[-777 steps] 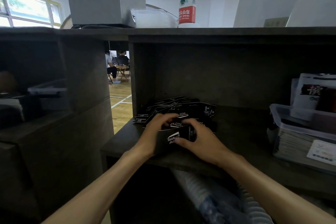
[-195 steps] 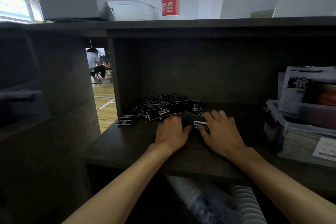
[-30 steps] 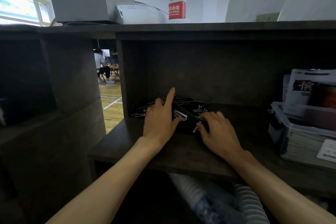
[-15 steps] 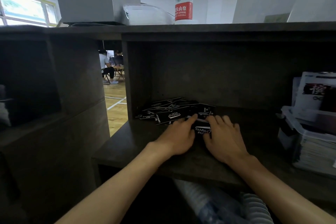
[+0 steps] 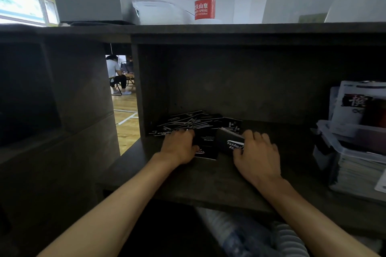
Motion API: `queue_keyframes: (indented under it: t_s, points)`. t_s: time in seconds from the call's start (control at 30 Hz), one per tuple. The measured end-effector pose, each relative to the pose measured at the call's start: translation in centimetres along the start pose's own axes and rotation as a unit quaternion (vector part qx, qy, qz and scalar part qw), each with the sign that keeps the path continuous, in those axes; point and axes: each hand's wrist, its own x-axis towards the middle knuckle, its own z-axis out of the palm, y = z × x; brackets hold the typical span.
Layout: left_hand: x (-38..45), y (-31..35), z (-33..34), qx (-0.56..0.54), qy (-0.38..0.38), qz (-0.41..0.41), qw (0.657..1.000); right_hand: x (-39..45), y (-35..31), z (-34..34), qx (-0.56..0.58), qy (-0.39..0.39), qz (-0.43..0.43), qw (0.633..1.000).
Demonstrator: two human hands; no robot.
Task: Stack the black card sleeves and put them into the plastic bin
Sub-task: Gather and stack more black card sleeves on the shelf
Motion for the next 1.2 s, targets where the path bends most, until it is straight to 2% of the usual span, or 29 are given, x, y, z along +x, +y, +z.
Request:
queue_keyframes:
  t_s: [0.17, 0.3, 0.43, 0.5, 0.57, 0.63, 0.73, 0.77, 0.8, 0.87, 0.93, 1.07, 1.2]
  points:
    - [1.1, -0.5, -1.3, 0.003, -0.103, -0.041, 0.994, -0.1, -0.1, -0.1, 0.006, 0.001, 0.005, 1.000]
    - [1.0, -1.5, -1.7, -0.050, -0.163, -0.057, 0.984, -0.1, -0.2, -0.1, 0.004, 0.004, 0.007, 1.000]
    - [0.7, -2.2, -1.7, -0.130, -0.154, -0.056, 0.978, -0.2, -0.2, -0.1, 0.004, 0.004, 0.011, 1.000]
    - [0.5, -2.4, -2.0, -0.208, -0.105, -0.054, 0.971, -0.2, -0.1, -0.1, 0.008, 0.005, 0.013, 1.000]
    - [0.1, -2.8, -2.5, -0.332, -0.035, -0.077, 0.939, -0.2, -0.2, -0.2, 0.010, 0.004, 0.016, 1.000]
    - [-0.3, -2.8, -2.6, -0.453, 0.017, -0.077, 0.888, -0.2, -0.2, -0.2, 0.011, 0.005, 0.016, 1.000]
    - [-0.9, -1.4, -1.9, -0.588, 0.048, -0.035, 0.807, -0.1, -0.1, -0.2, 0.025, 0.008, 0.017, 1.000]
    - [-1.0, -0.8, -1.4, -0.597, 0.051, -0.023, 0.800, -0.1, -0.1, -0.2, 0.031, 0.012, 0.017, 0.999]
    - [-1.0, -0.1, -1.0, -0.575, 0.064, -0.015, 0.816, -0.2, -0.1, -0.2, 0.036, 0.017, 0.016, 0.999]
    - [-1.2, 1.2, 0.3, -0.473, 0.114, -0.019, 0.873, -0.2, -0.1, -0.3, 0.045, 0.024, 0.014, 0.999]
    - [-1.5, 2.5, 1.3, -0.395, 0.139, -0.032, 0.908, 0.0, -0.1, -0.2, 0.047, 0.019, 0.013, 0.999]
    - [-1.5, 4.4, 2.7, -0.276, 0.078, -0.012, 0.958, 0.0, 0.0, -0.1, 0.021, -0.014, -0.010, 1.000]
    - [-1.4, 3.2, 2.0, -0.239, 0.060, 0.061, 0.967, 0.3, 0.8, -0.6, 0.016, -0.046, -0.041, 0.998]
